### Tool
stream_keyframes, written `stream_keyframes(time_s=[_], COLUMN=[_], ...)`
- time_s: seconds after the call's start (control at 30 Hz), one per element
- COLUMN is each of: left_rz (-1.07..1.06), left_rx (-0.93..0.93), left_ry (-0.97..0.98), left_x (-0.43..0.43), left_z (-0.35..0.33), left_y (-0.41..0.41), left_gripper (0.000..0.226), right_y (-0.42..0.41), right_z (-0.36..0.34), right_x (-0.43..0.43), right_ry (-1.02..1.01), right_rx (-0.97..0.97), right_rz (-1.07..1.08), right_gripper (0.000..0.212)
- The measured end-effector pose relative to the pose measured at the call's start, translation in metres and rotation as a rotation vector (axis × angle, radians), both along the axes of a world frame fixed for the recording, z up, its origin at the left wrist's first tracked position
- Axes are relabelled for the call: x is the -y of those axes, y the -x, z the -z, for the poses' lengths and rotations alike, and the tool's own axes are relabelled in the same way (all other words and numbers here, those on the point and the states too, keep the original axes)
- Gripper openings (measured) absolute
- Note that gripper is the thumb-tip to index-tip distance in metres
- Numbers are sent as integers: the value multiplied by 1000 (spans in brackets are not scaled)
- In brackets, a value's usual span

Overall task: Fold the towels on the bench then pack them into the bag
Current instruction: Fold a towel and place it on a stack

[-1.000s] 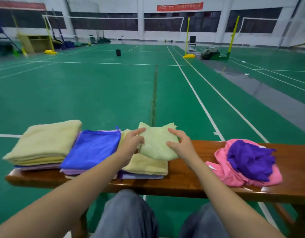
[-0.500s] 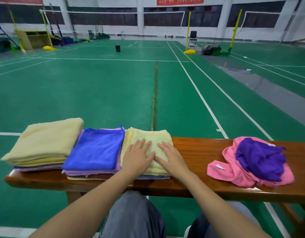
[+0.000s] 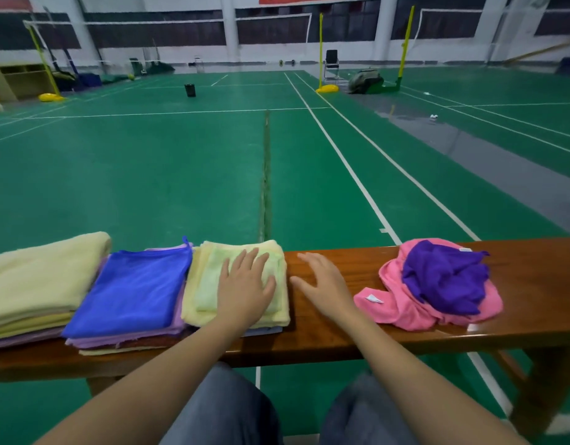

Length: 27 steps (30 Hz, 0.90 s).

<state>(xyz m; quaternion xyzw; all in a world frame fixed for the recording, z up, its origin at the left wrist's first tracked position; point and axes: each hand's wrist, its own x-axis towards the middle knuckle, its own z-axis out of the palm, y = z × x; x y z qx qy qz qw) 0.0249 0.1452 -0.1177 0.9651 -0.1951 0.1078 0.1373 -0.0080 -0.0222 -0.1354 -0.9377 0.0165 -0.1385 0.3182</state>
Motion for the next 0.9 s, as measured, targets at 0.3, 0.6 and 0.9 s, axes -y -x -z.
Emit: stream_keyframes(time_s=[0.3,0.6,0.9], left_rz=[294,487,485], left_rx=[-90,-233,-219], left_ry=[189,261,233], left_x=[148,238,266], left_z=[26,47,54], left_y=[32,49,40], left_gripper=[47,55,42], right_y=[73,96,97], right_z=[16,40,52], right_x=[152,197,199], right_ry=[42,-66,13], right_rx=[57,-90,-114], right_rz=[500,601,582], right_gripper=[51,67,57])
